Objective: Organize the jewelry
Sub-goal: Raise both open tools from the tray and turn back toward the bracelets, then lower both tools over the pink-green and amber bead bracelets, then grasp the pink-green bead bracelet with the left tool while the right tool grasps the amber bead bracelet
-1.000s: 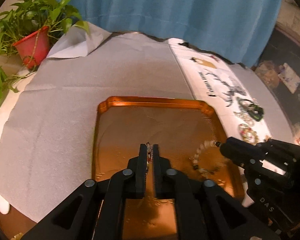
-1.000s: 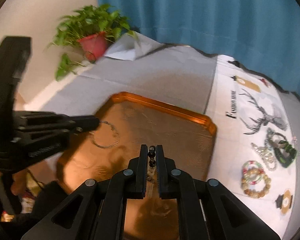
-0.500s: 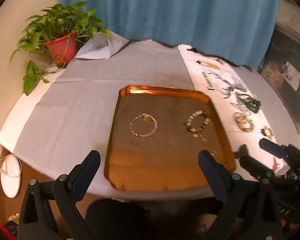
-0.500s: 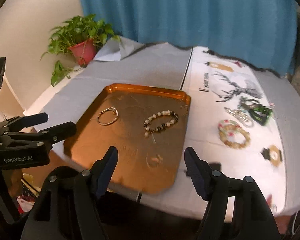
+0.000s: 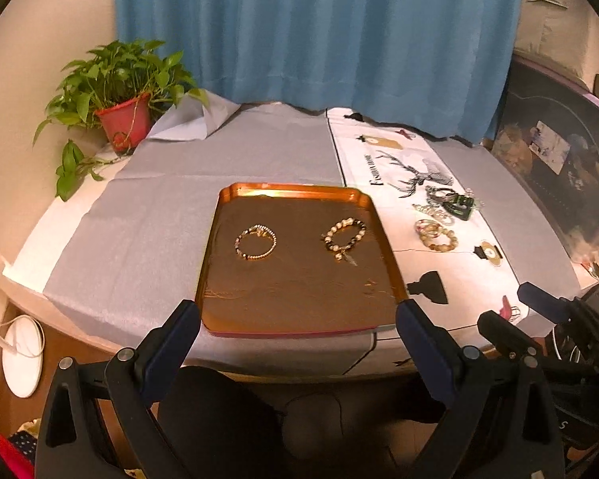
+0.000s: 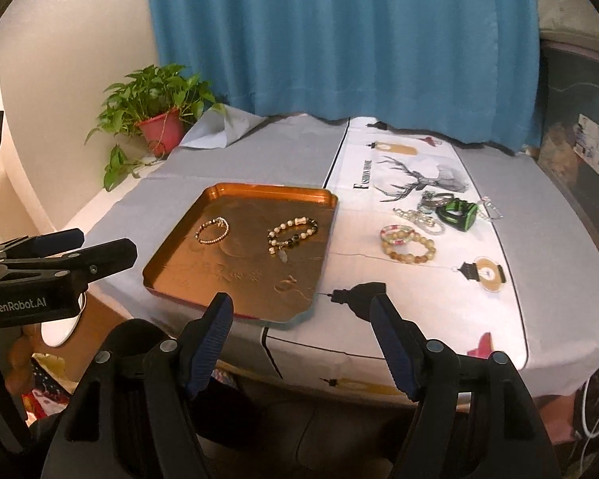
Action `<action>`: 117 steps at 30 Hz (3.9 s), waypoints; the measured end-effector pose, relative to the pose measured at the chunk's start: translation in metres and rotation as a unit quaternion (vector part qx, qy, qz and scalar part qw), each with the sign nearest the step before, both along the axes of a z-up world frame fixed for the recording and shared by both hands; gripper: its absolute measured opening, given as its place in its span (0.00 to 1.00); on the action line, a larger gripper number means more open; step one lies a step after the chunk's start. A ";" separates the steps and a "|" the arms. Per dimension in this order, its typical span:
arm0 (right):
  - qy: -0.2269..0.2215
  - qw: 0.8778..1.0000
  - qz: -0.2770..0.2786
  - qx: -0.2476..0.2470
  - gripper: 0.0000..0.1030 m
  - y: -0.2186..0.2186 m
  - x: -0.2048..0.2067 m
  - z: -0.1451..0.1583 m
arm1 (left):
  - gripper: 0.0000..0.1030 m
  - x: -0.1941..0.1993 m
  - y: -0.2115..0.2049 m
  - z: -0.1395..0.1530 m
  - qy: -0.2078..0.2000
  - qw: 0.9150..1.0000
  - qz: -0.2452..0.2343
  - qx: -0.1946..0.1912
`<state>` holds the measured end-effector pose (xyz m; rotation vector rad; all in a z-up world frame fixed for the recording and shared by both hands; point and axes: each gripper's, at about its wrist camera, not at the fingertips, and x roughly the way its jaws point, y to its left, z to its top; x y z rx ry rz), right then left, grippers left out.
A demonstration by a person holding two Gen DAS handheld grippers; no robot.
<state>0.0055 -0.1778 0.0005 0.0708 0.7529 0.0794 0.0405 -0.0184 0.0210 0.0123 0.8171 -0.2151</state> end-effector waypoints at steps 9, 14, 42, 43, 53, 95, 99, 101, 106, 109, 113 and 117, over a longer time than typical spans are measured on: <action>-0.016 1.000 -0.003 0.004 0.70 -0.003 -0.015 0.011 | 0.94 -0.015 -0.011 0.013 -0.018 1.000 -0.011 0.005; -0.016 1.000 -0.002 0.006 0.70 -0.006 -0.018 0.012 | 0.94 -0.017 -0.013 0.014 -0.017 1.000 -0.011 0.006; 0.025 0.992 -0.124 0.001 0.76 -0.122 0.030 -0.033 | 0.94 0.079 -0.124 -0.016 0.031 0.997 -0.074 0.011; 0.027 0.992 -0.127 0.001 0.76 -0.128 0.036 -0.036 | 0.94 0.088 -0.133 -0.020 0.033 0.996 -0.081 0.015; 0.071 0.991 -0.117 -0.004 0.76 -0.162 0.133 -0.093 | 0.94 0.183 -0.209 -0.080 0.089 0.986 -0.127 0.056; 0.080 0.988 -0.122 -0.042 0.89 -0.195 0.175 -0.135 | 0.94 0.237 -0.243 -0.135 0.168 0.961 -0.216 0.032; 0.080 0.988 -0.122 -0.042 0.89 -0.195 0.175 -0.135 | 0.87 0.244 -0.242 -0.140 0.161 0.967 -0.187 0.061; 0.080 0.988 -0.122 -0.042 0.89 -0.195 0.175 -0.135 | 0.85 0.243 -0.243 -0.142 0.157 0.966 -0.195 0.067; 0.080 0.988 -0.122 -0.042 0.89 -0.195 0.175 -0.135 | 0.85 0.237 -0.251 -0.144 0.147 0.957 -0.228 0.098; 0.079 0.988 -0.122 -0.042 0.89 -0.195 0.175 -0.135 | 0.85 0.239 -0.248 -0.144 0.149 0.960 -0.218 0.093; 0.079 0.988 -0.122 -0.042 0.89 -0.194 0.175 -0.135 | 0.87 0.238 -0.251 -0.146 0.141 0.958 -0.228 0.102; 0.079 0.988 -0.122 -0.042 0.89 -0.194 0.175 -0.135 | 0.87 0.238 -0.252 -0.147 0.142 0.958 -0.229 0.103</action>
